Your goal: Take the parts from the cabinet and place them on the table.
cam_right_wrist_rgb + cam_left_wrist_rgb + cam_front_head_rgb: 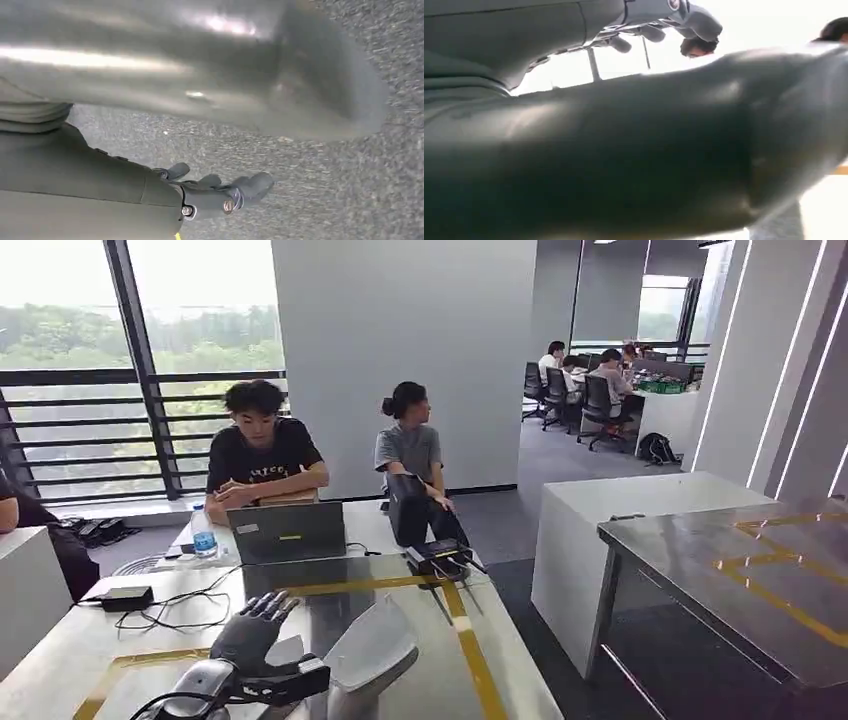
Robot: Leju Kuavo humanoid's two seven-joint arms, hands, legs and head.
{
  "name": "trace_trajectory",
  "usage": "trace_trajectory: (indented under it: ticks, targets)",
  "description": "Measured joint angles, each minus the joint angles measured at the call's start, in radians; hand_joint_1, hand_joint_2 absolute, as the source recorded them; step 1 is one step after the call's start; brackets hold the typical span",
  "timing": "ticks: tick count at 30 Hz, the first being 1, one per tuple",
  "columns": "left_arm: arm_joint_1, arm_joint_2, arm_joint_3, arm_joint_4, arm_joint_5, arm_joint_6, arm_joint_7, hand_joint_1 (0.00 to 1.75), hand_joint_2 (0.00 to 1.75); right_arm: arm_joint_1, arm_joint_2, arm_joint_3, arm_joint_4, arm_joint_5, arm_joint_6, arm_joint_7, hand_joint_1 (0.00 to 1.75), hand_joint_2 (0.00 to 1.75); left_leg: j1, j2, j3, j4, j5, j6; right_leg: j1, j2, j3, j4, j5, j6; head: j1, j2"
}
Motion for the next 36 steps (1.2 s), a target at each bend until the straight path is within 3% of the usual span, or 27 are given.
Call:
trace_trajectory:
  ticks: [1, 2, 4, 5, 6, 7, 10, 11, 13, 15, 16, 17, 18, 20, 21, 22, 25, 26, 27, 28, 30, 31, 32, 33, 36]
  targets:
    - [0.0, -0.005, 0.0, 0.0, 0.0, -0.003, 0.001, 0.0, 0.0, 0.001, 0.0, -0.001, 0.0, -0.004, 0.0, 0.002, 0.0, 0.0, 0.0, 0.0, -0.004, 0.003, 0.001, 0.0, 0.0, 0.0, -0.017, 0.042, -0.007, 0.002, 0.0, 0.0]
    - [0.0, -0.009, 0.0, 0.001, -0.004, -0.005, 0.002, 0.0, 0.0, 0.001, 0.001, -0.002, 0.0, -0.006, 0.0, 0.002, 0.0, 0.0, 0.0, 0.0, -0.007, 0.006, 0.001, 0.0, -0.001, 0.0, -0.01, 0.034, 0.004, 0.002, 0.0, 0.0]
    - [0.0, -0.015, 0.0, 0.002, -0.008, -0.007, 0.003, 0.0, 0.0, -0.001, 0.001, -0.003, 0.0, -0.009, 0.0, 0.002, 0.0, 0.0, 0.0, 0.0, -0.011, 0.012, 0.001, -0.002, -0.001, 0.0, 0.054, -0.079, 0.065, 0.0, 0.001, 0.0]
    - [-0.001, -0.021, 0.0, 0.002, -0.01, -0.007, 0.006, 0.0, 0.0, -0.002, 0.001, -0.005, 0.0, -0.01, 0.0, 0.001, 0.0, 0.0, 0.0, 0.0, -0.012, 0.018, -0.002, -0.006, -0.001, -0.001, 0.121, -0.197, 0.111, -0.004, 0.001, 0.0]
    - [-0.001, -0.023, 0.0, 0.001, -0.01, -0.006, 0.007, 0.0, 0.0, -0.003, 0.001, -0.006, 0.0, -0.01, 0.001, 0.001, 0.0, 0.0, 0.0, 0.001, -0.014, 0.021, -0.004, -0.01, 0.0, -0.003, 0.149, -0.257, 0.1, -0.013, 0.001, 0.0]
    - [-0.002, -0.024, 0.002, 0.0, -0.01, -0.006, 0.007, 0.0, 0.0, -0.004, 0.001, -0.006, 0.0, -0.01, 0.002, -0.001, 0.0, 0.0, -0.008, 0.0, -0.019, 0.025, -0.006, -0.016, 0.006, -0.003, 0.148, -0.262, 0.106, -0.018, 0.001, 0.0]
    - [-0.002, -0.028, 0.005, -0.001, -0.01, -0.002, 0.006, 0.0, 0.0, -0.003, 0.001, -0.006, 0.0, -0.01, 0.004, -0.005, 0.0, 0.0, -0.004, 0.0, -0.019, 0.015, 0.004, -0.032, 0.007, -0.001, 0.142, -0.261, 0.112, -0.035, 0.001, 0.0]
    - [-0.002, -0.028, 0.006, -0.001, -0.011, -0.002, 0.006, 0.0, 0.0, -0.004, 0.001, -0.006, 0.0, -0.01, 0.004, -0.006, 0.0, 0.0, -0.007, 0.0, -0.023, 0.019, 0.0, -0.038, 0.0, -0.002, 0.144, -0.271, 0.12, -0.046, 0.001, 0.0]
    - [-0.005, -0.025, 0.011, -0.001, -0.011, -0.002, 0.009, 0.0, 0.0, -0.004, 0.001, -0.006, 0.0, -0.009, 0.004, -0.008, 0.0, 0.0, -0.002, -0.003, -0.051, 0.084, -0.055, -0.052, -0.002, -0.003, 0.142, -0.276, 0.127, -0.056, -0.002, 0.0]
    - [-0.005, -0.021, 0.014, 0.0, -0.012, -0.002, 0.01, 0.0, 0.0, -0.003, 0.001, -0.006, 0.0, -0.009, 0.008, -0.01, 0.0, 0.0, 0.004, -0.003, -0.117, 0.244, -0.136, -0.059, -0.002, -0.003, 0.136, -0.276, 0.13, -0.059, -0.002, 0.0]
    - [-0.003, -0.02, 0.014, 0.0, -0.014, -0.002, 0.01, 0.0, 0.0, -0.003, 0.001, -0.006, 0.0, -0.008, 0.01, -0.01, 0.0, 0.0, 0.006, -0.003, -0.143, 0.306, -0.156, -0.061, -0.003, -0.003, 0.132, -0.275, 0.133, -0.058, -0.002, 0.0]
    - [-0.002, -0.019, 0.014, 0.001, -0.014, -0.002, 0.007, 0.0, 0.0, -0.003, 0.001, -0.006, 0.0, -0.008, 0.012, -0.013, 0.0, 0.0, 0.008, -0.003, -0.148, 0.322, -0.154, -0.062, -0.003, -0.003, 0.129, -0.274, 0.135, -0.057, -0.002, 0.0]
    - [-0.002, -0.019, 0.014, 0.001, -0.015, -0.002, 0.002, 0.0, 0.0, -0.004, 0.002, -0.006, 0.0, -0.009, 0.013, -0.014, 0.0, 0.0, 0.01, -0.003, -0.128, 0.289, -0.127, -0.061, -0.003, -0.003, 0.126, -0.273, 0.138, -0.055, -0.003, 0.0]
    - [-0.003, -0.02, 0.014, -0.002, -0.018, 0.0, 0.002, 0.0, 0.0, -0.004, 0.002, -0.006, 0.0, -0.009, 0.014, -0.014, 0.0, 0.0, 0.011, -0.003, -0.035, 0.122, -0.049, -0.057, -0.005, -0.003, 0.124, -0.271, 0.141, -0.049, -0.003, 0.0]
    - [-0.005, -0.02, 0.014, -0.004, -0.021, 0.0, 0.002, 0.0, 0.0, -0.005, 0.002, -0.006, 0.0, -0.008, 0.014, -0.015, 0.0, 0.0, 0.011, -0.004, 0.012, 0.038, -0.027, -0.055, -0.005, -0.003, 0.124, -0.271, 0.144, -0.045, -0.003, 0.0]
    - [-0.008, -0.02, 0.014, -0.005, -0.022, 0.0, 0.002, 0.0, 0.0, -0.005, 0.002, -0.006, 0.0, -0.008, 0.013, -0.016, 0.0, 0.0, 0.005, -0.005, 0.021, 0.014, -0.04, -0.052, 0.0, -0.003, 0.12, -0.268, 0.147, -0.038, -0.003, 0.0]
    - [-0.008, -0.021, 0.016, -0.005, -0.028, -0.001, 0.003, 0.0, 0.0, -0.004, 0.002, -0.006, 0.0, -0.004, 0.013, -0.018, 0.0, 0.0, -0.001, -0.007, 0.012, 0.017, -0.025, -0.032, -0.004, -0.003, 0.118, -0.281, 0.164, -0.014, -0.002, 0.0]
    - [-0.01, -0.021, 0.016, -0.006, -0.029, -0.001, 0.003, 0.0, 0.0, -0.004, 0.001, -0.006, 0.0, -0.004, 0.013, -0.018, 0.0, 0.0, 0.001, -0.006, 0.011, 0.007, -0.015, -0.02, -0.004, -0.002, 0.116, -0.282, 0.169, -0.006, -0.002, 0.0]
    - [-0.012, -0.024, 0.016, -0.007, -0.029, -0.001, 0.003, 0.0, 0.0, -0.004, 0.001, -0.006, 0.0, -0.003, 0.013, -0.018, 0.0, 0.0, 0.005, -0.003, 0.01, 0.002, -0.006, -0.012, -0.007, -0.002, 0.11, -0.269, 0.151, -0.004, -0.002, 0.0]
    - [-0.014, -0.023, 0.017, -0.008, -0.029, -0.001, 0.003, 0.0, 0.0, -0.004, 0.001, -0.006, 0.0, -0.003, 0.013, -0.018, 0.0, 0.0, 0.006, -0.003, 0.004, 0.001, 0.0, -0.005, -0.005, -0.003, 0.093, -0.23, 0.112, -0.001, -0.001, 0.0]
    - [-0.013, -0.024, 0.021, -0.007, -0.029, -0.001, 0.002, 0.0, 0.0, -0.004, 0.0, -0.006, 0.0, -0.003, 0.013, -0.018, 0.0, 0.0, 0.003, -0.002, -0.012, 0.003, 0.008, 0.003, -0.005, -0.002, 0.03, -0.063, 0.016, 0.005, 0.0, 0.0]
    - [-0.011, -0.024, 0.021, -0.006, -0.029, -0.001, 0.001, 0.0, 0.0, -0.004, 0.0, -0.006, 0.0, -0.003, 0.013, -0.018, 0.0, 0.0, 0.001, -0.002, -0.02, 0.004, 0.013, 0.004, -0.004, -0.002, 0.004, 0.007, -0.013, 0.006, 0.0, 0.0]
    - [-0.009, -0.023, 0.021, -0.006, -0.029, -0.002, 0.0, 0.0, 0.0, -0.004, 0.0, -0.006, 0.0, -0.002, 0.013, -0.019, 0.0, 0.0, -0.001, -0.002, -0.028, 0.006, 0.018, 0.004, -0.003, -0.002, 0.0, 0.033, -0.019, 0.004, 0.0, 0.0]
    - [-0.008, -0.023, 0.021, -0.006, -0.029, -0.004, -0.001, 0.0, 0.0, -0.004, 0.0, -0.006, 0.0, 0.001, 0.013, -0.019, 0.0, 0.0, -0.003, -0.003, -0.035, 0.008, 0.022, 0.004, -0.002, -0.002, 0.018, 0.012, -0.006, 0.001, 0.0, 0.0]
    - [-0.01, -0.021, 0.023, -0.007, -0.029, -0.004, -0.005, 0.0, 0.0, -0.006, 0.0, -0.006, 0.0, 0.006, 0.013, -0.02, 0.0, 0.0, -0.005, -0.004, -0.047, 0.018, 0.029, -0.003, 0.008, -0.003, 0.18, -0.239, 0.081, -0.02, 0.001, 0.0]
